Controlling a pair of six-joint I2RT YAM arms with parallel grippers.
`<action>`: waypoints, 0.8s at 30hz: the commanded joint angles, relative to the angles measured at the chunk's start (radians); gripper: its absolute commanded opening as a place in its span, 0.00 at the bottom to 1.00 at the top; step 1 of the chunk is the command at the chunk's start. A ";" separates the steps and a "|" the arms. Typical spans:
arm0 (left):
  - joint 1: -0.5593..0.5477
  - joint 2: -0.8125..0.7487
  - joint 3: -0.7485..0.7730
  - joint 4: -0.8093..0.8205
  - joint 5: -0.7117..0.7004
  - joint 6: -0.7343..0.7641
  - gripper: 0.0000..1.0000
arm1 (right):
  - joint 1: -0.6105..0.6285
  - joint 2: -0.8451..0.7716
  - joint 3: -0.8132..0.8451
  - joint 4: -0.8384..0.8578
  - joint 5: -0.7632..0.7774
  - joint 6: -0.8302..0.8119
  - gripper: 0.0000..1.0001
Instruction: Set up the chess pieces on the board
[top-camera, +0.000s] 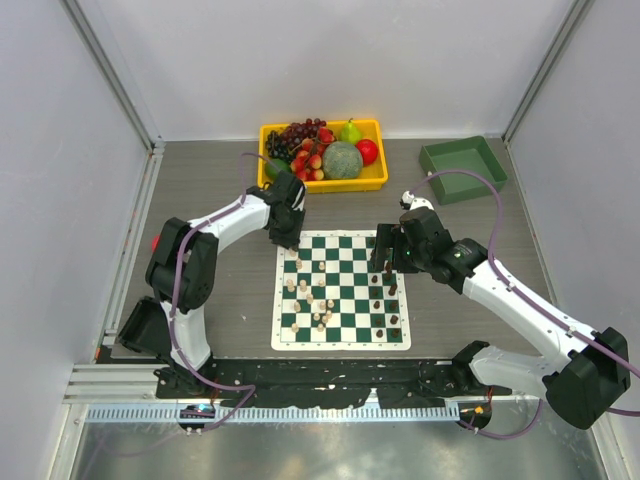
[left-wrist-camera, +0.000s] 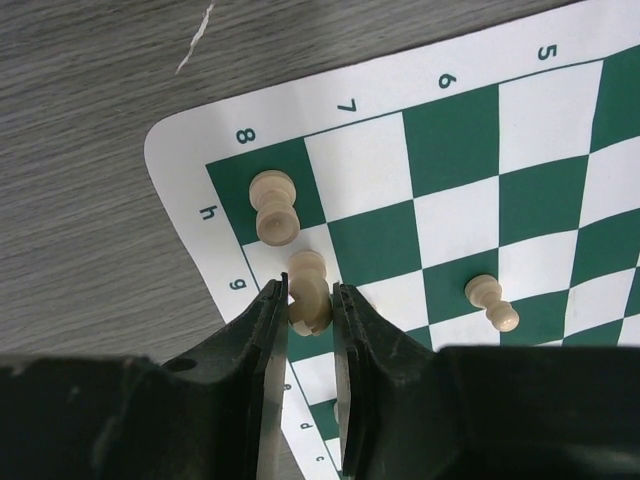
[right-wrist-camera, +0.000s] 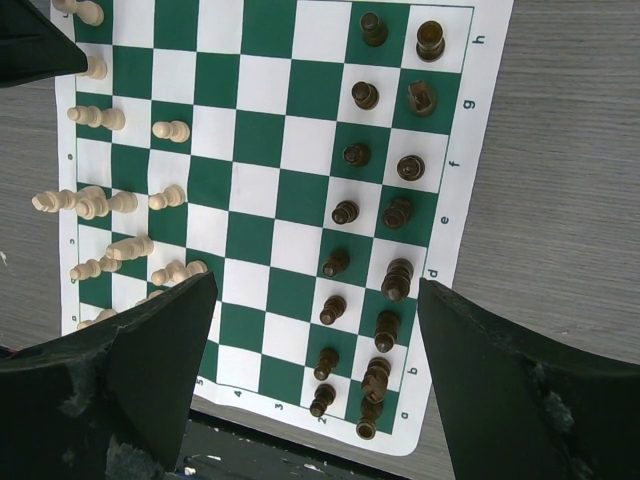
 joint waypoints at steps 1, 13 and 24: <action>-0.001 -0.017 0.027 -0.012 -0.020 0.018 0.33 | -0.003 0.003 0.038 0.032 -0.005 0.003 0.88; -0.001 -0.089 0.016 0.000 -0.007 -0.002 0.50 | -0.003 -0.017 0.029 0.032 -0.002 0.006 0.88; -0.003 -0.222 -0.040 0.032 0.028 -0.028 0.57 | -0.003 -0.026 0.024 0.032 -0.005 0.006 0.88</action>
